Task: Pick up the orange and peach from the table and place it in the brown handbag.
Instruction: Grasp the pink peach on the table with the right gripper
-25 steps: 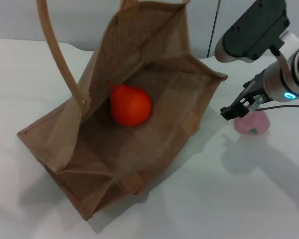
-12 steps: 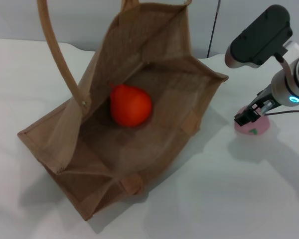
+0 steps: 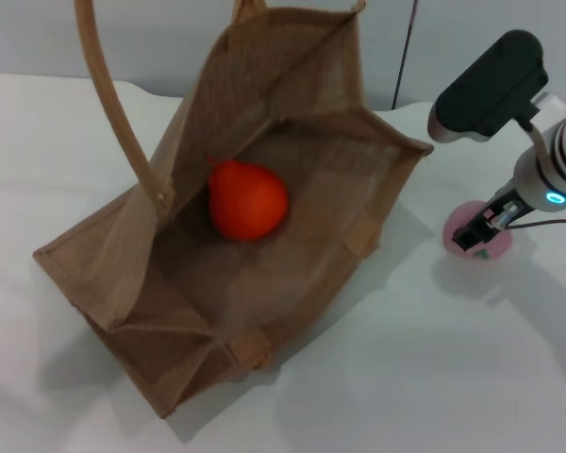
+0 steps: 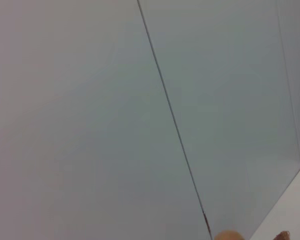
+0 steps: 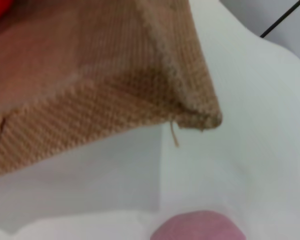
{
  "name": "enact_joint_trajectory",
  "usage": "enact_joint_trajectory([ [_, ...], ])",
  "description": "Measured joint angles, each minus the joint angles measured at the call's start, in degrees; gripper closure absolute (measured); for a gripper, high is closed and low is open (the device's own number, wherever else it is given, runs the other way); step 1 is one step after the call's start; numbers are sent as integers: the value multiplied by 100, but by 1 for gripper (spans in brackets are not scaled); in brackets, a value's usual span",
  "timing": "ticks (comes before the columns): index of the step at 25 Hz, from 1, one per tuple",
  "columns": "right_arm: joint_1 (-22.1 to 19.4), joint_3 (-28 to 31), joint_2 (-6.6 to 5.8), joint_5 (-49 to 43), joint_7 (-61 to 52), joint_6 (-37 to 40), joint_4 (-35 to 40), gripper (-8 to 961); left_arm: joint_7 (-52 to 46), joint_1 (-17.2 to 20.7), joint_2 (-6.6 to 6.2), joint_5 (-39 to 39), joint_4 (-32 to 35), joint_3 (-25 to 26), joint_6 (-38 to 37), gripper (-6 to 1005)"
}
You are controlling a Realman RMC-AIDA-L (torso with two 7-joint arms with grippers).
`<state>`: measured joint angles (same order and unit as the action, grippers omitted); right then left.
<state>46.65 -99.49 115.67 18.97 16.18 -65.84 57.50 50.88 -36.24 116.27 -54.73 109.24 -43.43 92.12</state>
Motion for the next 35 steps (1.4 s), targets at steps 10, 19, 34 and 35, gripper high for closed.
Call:
enact_joint_trajectory([
  [10, 49, -138, 27, 238, 0, -41, -120, 133, 32, 1, 0, 5, -46, 1, -1, 878],
  [19, 160, -210, 27, 370, 6, -269, -77, 147, 45, -9, 0, 38, -113, -86, -1, 878],
  [34, 198, -155, 8, 368, 70, -259, -17, 326, 45, 28, 0, 32, -114, -83, -20, 879],
  [35, 198, -153, 8, 367, 70, -259, -15, 333, 45, 30, 0, 40, -114, -82, -21, 879],
])
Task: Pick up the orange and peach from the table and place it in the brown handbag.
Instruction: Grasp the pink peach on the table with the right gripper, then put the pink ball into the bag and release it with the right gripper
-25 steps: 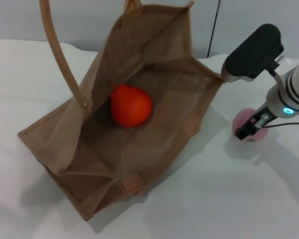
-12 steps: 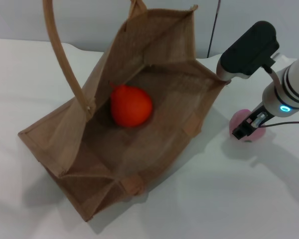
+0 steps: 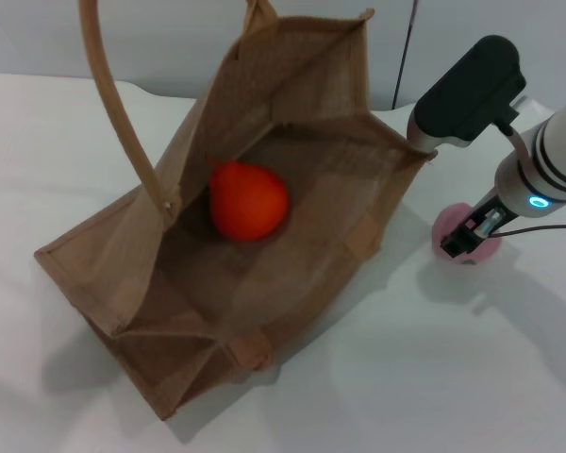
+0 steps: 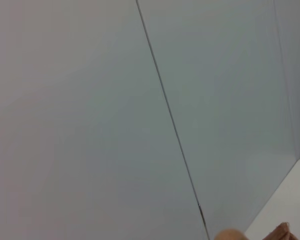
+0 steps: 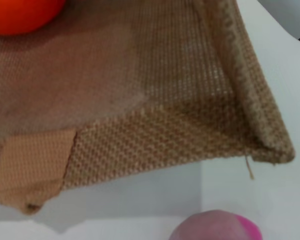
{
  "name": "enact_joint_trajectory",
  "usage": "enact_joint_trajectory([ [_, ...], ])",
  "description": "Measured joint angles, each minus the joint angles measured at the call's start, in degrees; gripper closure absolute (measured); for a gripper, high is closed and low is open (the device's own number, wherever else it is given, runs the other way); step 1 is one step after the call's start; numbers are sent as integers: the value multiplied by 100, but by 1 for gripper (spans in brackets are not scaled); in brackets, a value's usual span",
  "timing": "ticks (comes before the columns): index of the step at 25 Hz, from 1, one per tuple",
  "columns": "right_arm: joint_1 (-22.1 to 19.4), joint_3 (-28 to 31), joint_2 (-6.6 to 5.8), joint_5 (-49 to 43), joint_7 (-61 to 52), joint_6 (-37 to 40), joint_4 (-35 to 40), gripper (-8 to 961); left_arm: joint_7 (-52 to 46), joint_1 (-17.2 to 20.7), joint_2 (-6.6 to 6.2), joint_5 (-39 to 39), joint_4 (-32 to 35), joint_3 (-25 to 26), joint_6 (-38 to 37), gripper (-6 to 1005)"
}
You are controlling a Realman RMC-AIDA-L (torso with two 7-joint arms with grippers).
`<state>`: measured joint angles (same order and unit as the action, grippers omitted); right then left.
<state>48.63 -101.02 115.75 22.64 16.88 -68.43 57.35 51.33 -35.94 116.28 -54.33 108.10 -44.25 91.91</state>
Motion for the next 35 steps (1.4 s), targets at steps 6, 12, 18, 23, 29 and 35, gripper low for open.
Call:
enact_joint_trajectory([
  [6, -7, 40, -17, -50, 0, -42, 159, 368, 0, 0, 0, 12, 0, 26, 6, 878],
  [12, -151, 248, -16, -546, -44, -432, 819, 395, 7, 15, 0, 12, 0, 50, 13, 878],
  [18, -581, 656, -12, -869, -36, -1318, 2657, 434, 17, 65, -4, 12, 1, 71, -29, 877],
  [23, -959, 517, 13, -876, -182, -2104, 4438, 470, 63, 69, -12, 19, -45, 82, -50, 877],
  [29, -1082, -148, 15, -401, -490, -2385, 5570, 479, 109, 42, -9, 29, -201, 83, -121, 876],
  [35, -1020, -453, 19, 344, -493, -1528, 4927, 481, 103, -63, 6, -1, -216, -22, -138, 876],
])
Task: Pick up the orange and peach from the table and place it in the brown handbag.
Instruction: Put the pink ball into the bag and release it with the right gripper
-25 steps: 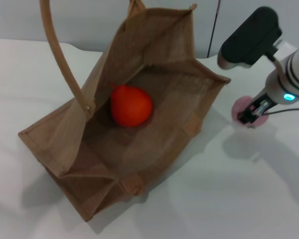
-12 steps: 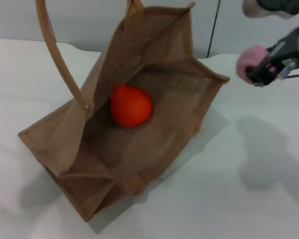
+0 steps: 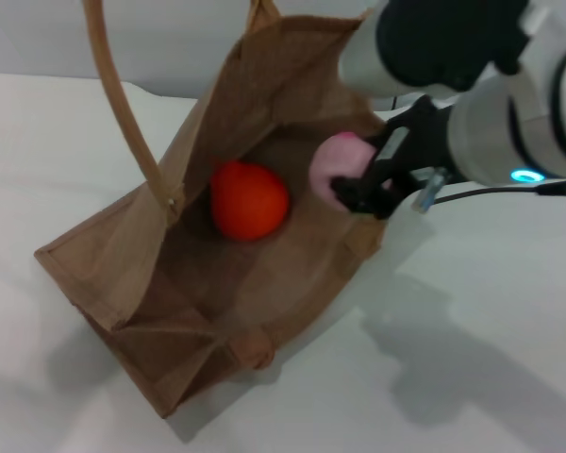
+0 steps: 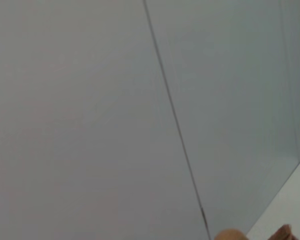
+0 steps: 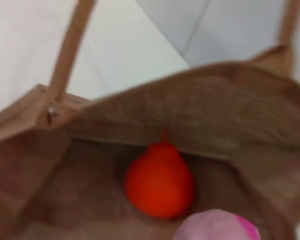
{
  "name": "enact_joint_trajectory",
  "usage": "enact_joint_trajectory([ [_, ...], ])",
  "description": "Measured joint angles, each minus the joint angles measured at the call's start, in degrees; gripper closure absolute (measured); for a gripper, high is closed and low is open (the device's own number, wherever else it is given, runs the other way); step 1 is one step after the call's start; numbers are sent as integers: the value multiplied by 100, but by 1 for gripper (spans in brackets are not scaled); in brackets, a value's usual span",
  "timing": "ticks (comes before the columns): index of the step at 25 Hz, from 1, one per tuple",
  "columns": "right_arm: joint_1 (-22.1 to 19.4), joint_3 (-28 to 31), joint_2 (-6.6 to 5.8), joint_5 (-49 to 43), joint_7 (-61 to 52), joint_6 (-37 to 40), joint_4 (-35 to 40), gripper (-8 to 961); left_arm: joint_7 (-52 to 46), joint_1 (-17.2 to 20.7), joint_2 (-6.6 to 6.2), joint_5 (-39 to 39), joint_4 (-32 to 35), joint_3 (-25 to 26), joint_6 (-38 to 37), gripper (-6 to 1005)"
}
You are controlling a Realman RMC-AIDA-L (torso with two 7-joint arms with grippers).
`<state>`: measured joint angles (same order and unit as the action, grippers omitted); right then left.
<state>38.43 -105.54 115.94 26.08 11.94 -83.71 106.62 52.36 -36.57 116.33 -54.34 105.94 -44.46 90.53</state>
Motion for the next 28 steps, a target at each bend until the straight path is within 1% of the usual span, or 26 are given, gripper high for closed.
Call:
enact_joint_trajectory([
  [3, 20, -36, -1, 56, 30, 562, -429, 482, -38, -37, 4, -25, 12, -104, -7, 875],
  [4, 21, -30, -1, 60, 33, 789, -562, 483, -100, -62, 4, -33, 44, -283, -38, 875],
  [5, 21, -20, -1, 61, 32, 952, -652, 483, -110, -62, 4, -33, 47, -309, -43, 875],
  [9, 118, 84, -1, 81, 14, 1424, -960, 483, -187, -74, 3, -37, 113, -532, -57, 875],
  [12, 381, 147, -1, 83, -40, 1517, -1423, 480, -237, -81, 5, -39, 240, -574, -62, 874],
  [16, 896, 130, 0, 81, -257, 1532, -2451, 476, -267, -106, 10, -47, 282, -621, -63, 874],
  [17, 975, 100, 0, 84, -285, 1536, -2586, 475, -272, -116, 10, -48, 284, -630, -63, 874],
  [19, 1053, -14, -1, 81, -310, 1591, -2693, 473, -275, -135, 11, -49, 289, -637, -66, 874],
  [24, 1002, -116, -1, 130, -312, 1774, -2432, 468, -277, -141, 12, -27, 293, -641, -78, 873],
  [27, 972, -71, -1, 139, -316, 1724, -2232, 239, -278, -133, 12, -31, 295, -618, -81, 873],
  [28, 957, -61, -1, 136, -316, 1681, -2160, 231, -278, -125, 11, -29, 295, -600, -85, 873],
])
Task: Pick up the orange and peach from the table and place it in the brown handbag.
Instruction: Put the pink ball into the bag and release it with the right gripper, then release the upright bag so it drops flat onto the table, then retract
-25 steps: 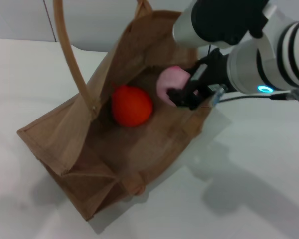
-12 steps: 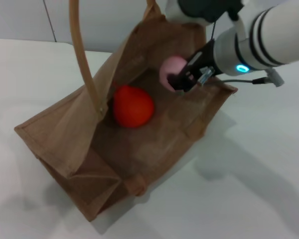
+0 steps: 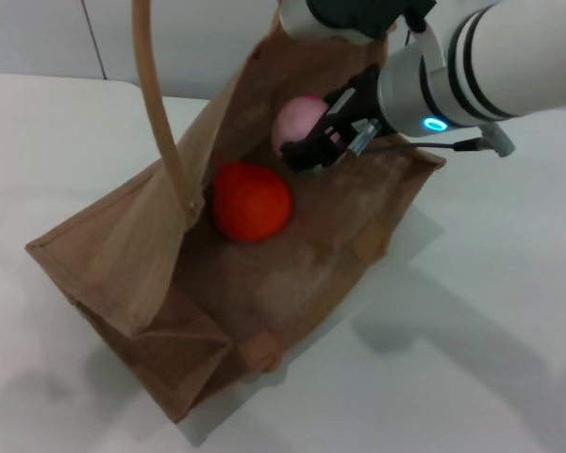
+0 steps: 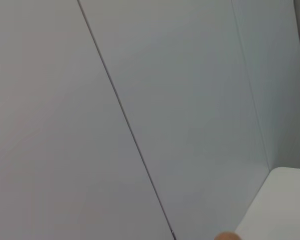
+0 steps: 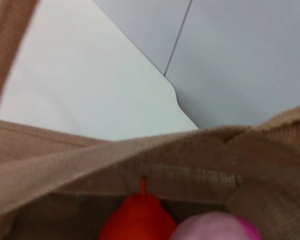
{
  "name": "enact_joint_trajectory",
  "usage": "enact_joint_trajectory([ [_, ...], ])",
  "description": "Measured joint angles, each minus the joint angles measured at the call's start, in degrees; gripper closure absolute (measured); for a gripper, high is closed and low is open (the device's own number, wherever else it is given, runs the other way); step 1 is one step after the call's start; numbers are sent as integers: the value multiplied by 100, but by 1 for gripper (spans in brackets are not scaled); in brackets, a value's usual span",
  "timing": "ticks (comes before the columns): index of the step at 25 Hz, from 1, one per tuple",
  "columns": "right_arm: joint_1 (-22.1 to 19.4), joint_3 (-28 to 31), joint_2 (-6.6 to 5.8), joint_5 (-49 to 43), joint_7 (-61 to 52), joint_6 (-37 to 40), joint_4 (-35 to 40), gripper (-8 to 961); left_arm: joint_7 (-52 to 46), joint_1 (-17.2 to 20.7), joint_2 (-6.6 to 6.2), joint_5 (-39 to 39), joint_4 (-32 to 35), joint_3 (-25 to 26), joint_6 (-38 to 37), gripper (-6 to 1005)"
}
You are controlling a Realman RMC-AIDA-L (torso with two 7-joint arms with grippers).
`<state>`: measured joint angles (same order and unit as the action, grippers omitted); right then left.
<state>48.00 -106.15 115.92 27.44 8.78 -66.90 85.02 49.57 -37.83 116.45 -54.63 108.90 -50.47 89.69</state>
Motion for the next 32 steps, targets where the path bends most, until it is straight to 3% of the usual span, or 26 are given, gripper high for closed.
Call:
enact_joint_trajectory([
  [15, -339, 222, -18, -129, 40, -1000, 1161, 153, 51, 214, -11, 50, -66, 322, -136, 872],
  [20, -885, 373, -12, -1121, -22, -1825, 2184, 156, 81, 269, -3, 38, -272, 615, -218, 871],
  [25, -1562, 485, -6, -2808, -316, -1788, 2941, 158, 183, 335, -3, -65, -508, 773, -282, 871],
  [31, -1662, 624, -1, -3198, -538, -1297, 2534, 159, 233, 351, 2, -495, -642, 771, -312, 870],
  [32, -1658, 613, 1, -3191, -629, -1046, 2246, 159, 236, 338, -3, -671, -745, 777, -288, 800],
])
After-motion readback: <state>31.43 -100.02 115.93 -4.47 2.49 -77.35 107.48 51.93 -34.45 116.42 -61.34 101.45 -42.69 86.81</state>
